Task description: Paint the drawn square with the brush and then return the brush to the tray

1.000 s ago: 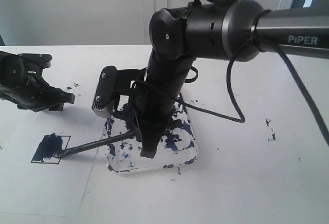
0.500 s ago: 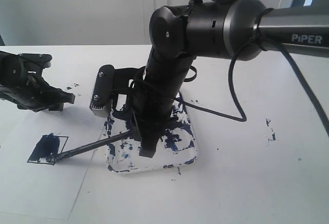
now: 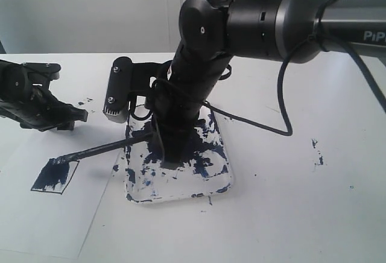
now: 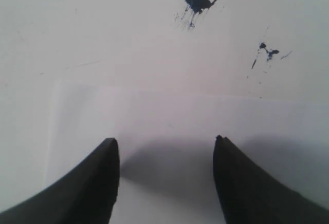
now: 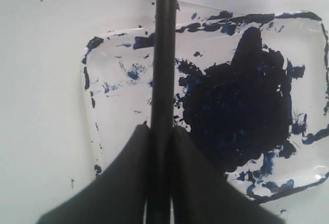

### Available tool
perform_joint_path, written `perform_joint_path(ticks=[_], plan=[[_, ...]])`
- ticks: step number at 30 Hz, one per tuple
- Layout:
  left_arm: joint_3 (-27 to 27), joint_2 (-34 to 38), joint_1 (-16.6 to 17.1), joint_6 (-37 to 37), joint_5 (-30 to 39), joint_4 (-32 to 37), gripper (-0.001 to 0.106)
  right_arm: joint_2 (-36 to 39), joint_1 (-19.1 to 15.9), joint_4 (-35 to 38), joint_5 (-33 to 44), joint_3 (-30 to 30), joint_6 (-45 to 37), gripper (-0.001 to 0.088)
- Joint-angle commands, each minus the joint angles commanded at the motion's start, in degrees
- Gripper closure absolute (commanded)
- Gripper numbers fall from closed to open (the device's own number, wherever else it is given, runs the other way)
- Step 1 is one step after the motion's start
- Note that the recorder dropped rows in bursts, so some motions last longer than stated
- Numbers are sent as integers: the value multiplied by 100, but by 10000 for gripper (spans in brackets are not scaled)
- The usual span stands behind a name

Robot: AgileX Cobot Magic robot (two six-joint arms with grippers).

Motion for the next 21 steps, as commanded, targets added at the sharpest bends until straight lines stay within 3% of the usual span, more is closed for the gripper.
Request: perform_joint_path(ticks=[8,14,21], plan=[[0,0,0,0,23,8,466,0,0,61,186,0,0,868],[0,0,0,0,42,8,466,0,0,-383,-306,0,274,868],[0,0,0,0,24,8,466,0,0,-52,316,0,147,868]])
